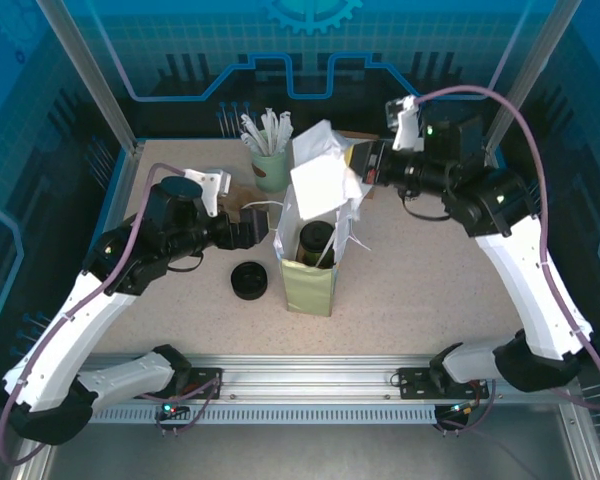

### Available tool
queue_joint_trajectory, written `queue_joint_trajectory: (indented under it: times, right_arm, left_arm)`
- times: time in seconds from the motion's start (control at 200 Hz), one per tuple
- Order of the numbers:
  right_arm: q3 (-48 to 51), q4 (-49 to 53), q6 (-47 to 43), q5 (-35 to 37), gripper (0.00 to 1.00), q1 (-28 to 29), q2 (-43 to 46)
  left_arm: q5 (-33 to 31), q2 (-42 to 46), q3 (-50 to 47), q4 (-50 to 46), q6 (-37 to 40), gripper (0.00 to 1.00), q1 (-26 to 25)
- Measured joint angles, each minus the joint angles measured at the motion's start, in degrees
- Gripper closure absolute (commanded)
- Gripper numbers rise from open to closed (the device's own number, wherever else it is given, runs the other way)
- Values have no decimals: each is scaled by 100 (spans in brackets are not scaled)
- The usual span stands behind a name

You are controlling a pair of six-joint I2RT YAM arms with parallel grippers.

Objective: Pack the takeout coffee

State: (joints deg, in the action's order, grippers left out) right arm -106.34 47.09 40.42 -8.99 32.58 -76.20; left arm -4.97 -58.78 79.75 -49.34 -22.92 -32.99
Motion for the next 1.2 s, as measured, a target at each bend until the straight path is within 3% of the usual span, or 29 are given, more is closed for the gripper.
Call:
queue_joint_trajectory:
  times: [0.445,0.921,1.201]
  right_arm:
    - [1635,-931,367,1130,100,1318,328]
    - [2188,-789,570,2509,100,1709,4]
    - [2490,-455,612,2918,100,1731,-234]
  left_arm:
    - [-44,149,-256,17,61,1,4]
    - [-107,437,-426,13,61,1,7]
    - [-129,442,-448,13,61,1,7]
